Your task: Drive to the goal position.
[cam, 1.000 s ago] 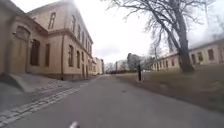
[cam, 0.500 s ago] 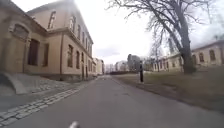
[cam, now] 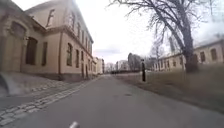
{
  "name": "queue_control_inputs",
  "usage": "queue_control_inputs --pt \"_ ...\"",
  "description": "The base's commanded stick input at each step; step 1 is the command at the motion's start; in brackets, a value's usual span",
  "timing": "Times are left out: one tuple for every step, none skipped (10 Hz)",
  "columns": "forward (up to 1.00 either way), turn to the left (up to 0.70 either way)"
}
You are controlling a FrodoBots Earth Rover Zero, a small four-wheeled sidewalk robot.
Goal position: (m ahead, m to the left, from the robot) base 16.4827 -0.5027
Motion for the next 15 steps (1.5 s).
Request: queue_control_inputs --pt "0.7 0.0" --pt "0.7 0.0" --pt "0.7 0.0" --pt "0.7 0.0" --pt "0.7 0.0" --pt "0.7 0.0" --pt "0.7 0.0" --pt "0.7 0.0" --pt "0.7 0.0" --pt "0.7 0.0" --pt "0.7 0.0" --pt "0.7 0.0" --pt "0.7 0.0" --pt "0.7 0.0" --pt "0.7 0.0"
